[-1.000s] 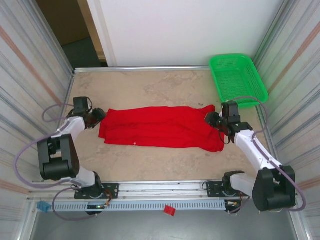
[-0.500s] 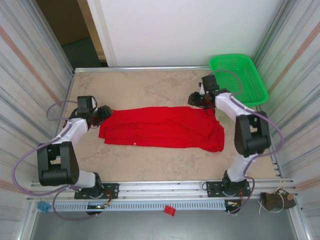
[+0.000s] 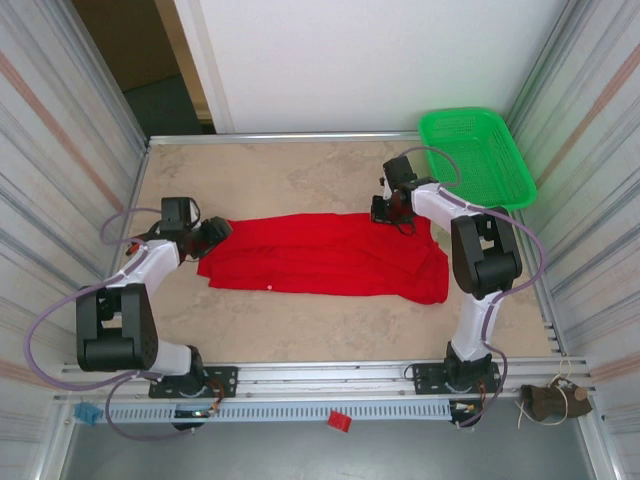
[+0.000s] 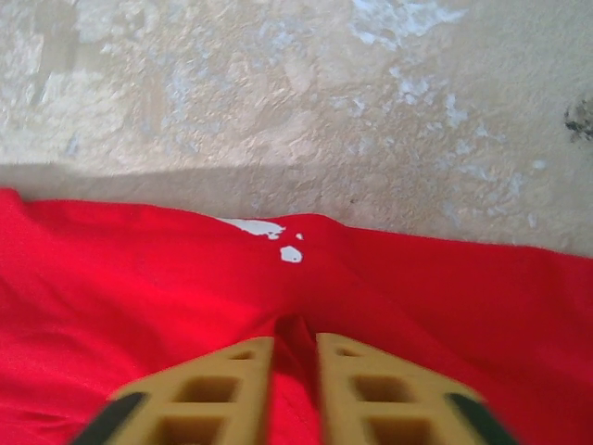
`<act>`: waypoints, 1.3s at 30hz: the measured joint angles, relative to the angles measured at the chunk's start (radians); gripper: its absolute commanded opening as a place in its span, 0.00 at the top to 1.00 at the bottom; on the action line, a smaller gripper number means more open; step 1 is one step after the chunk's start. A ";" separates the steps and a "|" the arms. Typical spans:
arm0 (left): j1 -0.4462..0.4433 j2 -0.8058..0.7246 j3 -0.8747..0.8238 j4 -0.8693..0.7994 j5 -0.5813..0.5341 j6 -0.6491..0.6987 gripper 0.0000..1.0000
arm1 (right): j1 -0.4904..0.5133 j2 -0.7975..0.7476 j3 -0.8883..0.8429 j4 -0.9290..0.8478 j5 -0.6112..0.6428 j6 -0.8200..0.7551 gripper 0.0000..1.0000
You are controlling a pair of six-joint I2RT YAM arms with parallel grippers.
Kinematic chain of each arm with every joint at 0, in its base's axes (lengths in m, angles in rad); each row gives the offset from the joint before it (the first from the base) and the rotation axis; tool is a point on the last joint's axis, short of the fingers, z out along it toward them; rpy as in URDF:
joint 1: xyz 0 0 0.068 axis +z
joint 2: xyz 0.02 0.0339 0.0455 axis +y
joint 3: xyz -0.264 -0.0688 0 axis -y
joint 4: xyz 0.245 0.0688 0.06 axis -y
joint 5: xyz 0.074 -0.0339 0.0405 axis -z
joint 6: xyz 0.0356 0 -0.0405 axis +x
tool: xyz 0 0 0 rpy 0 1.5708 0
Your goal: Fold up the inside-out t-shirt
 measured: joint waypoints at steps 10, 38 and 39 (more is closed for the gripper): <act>0.000 0.000 0.000 0.000 0.000 0.000 0.45 | 0.004 -0.059 -0.029 -0.002 0.002 -0.006 1.00; 0.000 -0.007 0.055 -0.011 0.007 0.000 0.45 | -0.134 -0.666 -0.448 -0.063 0.140 0.195 0.39; 0.000 -0.007 0.056 -0.011 0.007 0.001 0.45 | -0.137 -0.615 -0.433 -0.060 0.130 0.185 0.40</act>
